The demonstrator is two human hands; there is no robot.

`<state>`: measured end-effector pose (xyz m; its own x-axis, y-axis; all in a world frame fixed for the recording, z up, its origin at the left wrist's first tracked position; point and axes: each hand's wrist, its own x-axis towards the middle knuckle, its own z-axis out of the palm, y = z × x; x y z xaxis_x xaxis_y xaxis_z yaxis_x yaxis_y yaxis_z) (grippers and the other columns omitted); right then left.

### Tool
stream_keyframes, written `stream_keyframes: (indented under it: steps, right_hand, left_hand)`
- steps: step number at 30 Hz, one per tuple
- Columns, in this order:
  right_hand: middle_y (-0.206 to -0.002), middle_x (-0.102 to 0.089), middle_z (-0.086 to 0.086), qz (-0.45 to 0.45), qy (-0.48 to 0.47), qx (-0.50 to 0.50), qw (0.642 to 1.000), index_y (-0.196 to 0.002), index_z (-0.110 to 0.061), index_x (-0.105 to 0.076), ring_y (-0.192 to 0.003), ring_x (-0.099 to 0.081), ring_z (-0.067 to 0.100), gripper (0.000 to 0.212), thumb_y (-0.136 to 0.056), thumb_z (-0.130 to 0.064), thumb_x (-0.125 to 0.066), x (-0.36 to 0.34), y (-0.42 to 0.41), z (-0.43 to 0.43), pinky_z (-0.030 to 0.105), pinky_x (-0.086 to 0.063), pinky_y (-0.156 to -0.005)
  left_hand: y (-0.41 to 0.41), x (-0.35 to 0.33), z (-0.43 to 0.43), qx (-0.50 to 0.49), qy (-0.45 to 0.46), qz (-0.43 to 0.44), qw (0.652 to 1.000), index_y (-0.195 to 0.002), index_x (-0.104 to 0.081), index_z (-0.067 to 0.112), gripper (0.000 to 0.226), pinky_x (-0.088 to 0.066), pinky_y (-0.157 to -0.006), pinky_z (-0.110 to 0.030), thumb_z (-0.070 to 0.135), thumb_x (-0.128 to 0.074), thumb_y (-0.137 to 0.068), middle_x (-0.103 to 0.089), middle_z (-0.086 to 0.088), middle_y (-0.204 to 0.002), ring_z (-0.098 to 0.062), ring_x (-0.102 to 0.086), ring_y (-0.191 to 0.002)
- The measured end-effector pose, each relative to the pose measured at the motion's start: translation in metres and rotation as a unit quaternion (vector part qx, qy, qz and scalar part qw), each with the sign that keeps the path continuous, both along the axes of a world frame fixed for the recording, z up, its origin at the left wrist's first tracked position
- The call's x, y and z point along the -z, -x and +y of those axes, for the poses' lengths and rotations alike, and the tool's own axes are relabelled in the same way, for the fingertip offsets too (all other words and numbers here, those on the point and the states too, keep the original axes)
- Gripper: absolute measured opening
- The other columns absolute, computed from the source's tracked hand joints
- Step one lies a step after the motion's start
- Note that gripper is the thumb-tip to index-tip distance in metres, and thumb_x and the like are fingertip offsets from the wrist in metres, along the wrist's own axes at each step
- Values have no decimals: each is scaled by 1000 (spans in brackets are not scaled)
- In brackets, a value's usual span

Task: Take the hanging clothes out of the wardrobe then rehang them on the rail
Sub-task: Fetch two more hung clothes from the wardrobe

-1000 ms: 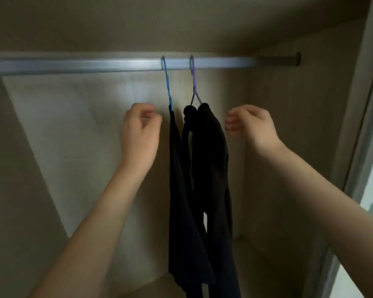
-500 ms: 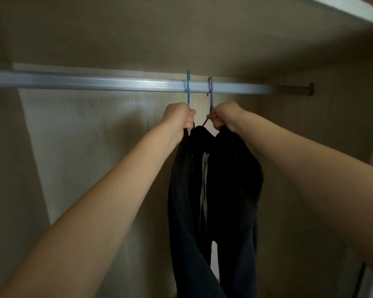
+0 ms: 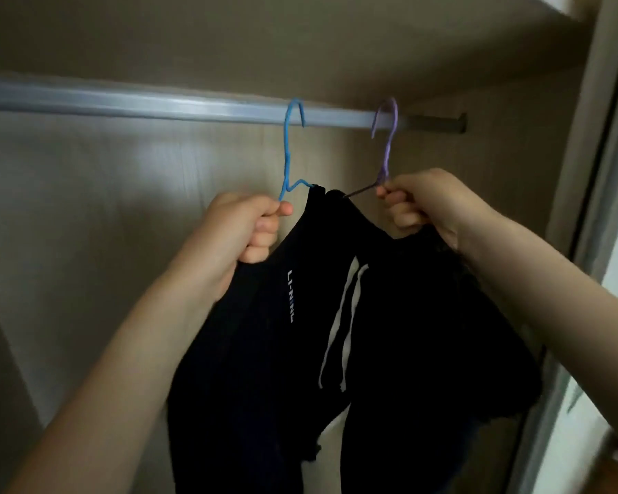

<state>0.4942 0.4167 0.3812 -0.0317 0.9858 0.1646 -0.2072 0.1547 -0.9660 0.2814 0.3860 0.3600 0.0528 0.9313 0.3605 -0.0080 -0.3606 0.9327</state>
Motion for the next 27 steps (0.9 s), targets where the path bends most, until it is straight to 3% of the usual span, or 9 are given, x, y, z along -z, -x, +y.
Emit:
stream_keyframes:
  steps: [4, 9, 15, 19, 23, 27]
  right_hand:
    - [-51, -31, -5, -59, 16, 32, 998, -75, -5, -53, -38, -22, 3, 25, -97, -6, -40, 60, -41, -60, 12, -17, -28]
    - [-51, -28, -3, -32, 94, 99, 990, -76, -2, -53, -37, -20, 4, 25, -98, -7, -41, 156, -77, -135, 10, -16, -33]
    - [-54, -25, 1, 10, 172, 221, 960, -76, 1, -51, -40, -16, 5, 25, -97, -4, -40, 239, -92, -233, 8, -14, -37]
    - [-54, -24, 1, 23, 201, 346, 916, -77, 4, -53, -42, -16, 6, 24, -96, -5, -41, 242, -94, -312, 9, -14, -36]
    - [-55, -22, -1, 30, 211, 480, 851, -72, 1, -57, -44, -15, 7, 27, -94, -8, -44, 225, -88, -396, 8, -14, -38]
    - [-53, -24, -3, 19, 199, 598, 776, -68, -4, -60, -45, -15, 8, 30, -93, -10, -46, 203, -72, -479, 8, -15, -38]
  left_hand:
    - [5, 56, -28, 29, 38, 14, 999, -81, -57, 5, 27, -10, -38, -6, 4, -36, -97, -24, 11, -43, 0, -14, -33]
    - [-10, 134, -45, 99, 122, 60, 986, -80, -59, 4, 29, -11, -41, -6, 1, -36, -97, -23, 8, -47, -2, -12, -36]
    - [-50, 205, -50, 267, 231, 135, 926, -78, -60, 3, 27, -12, -41, -6, 2, -40, -97, -23, 5, -51, -4, -12, -40]
    - [-93, 222, -59, 381, 278, 170, 865, -75, -60, 4, 23, -15, -38, -4, 8, -48, -95, -22, 6, -50, -2, -14, -37]
    - [-141, 218, -81, 494, 280, 178, 804, -66, -67, 12, 14, -15, -43, -4, 15, -62, -79, -23, 5, -49, -3, -14, -36]
    - [-193, 212, -114, 574, 226, 191, 764, -67, -66, 7, 34, -14, -44, -7, 8, -45, -93, -22, 5, -49, -5, -13, -38]
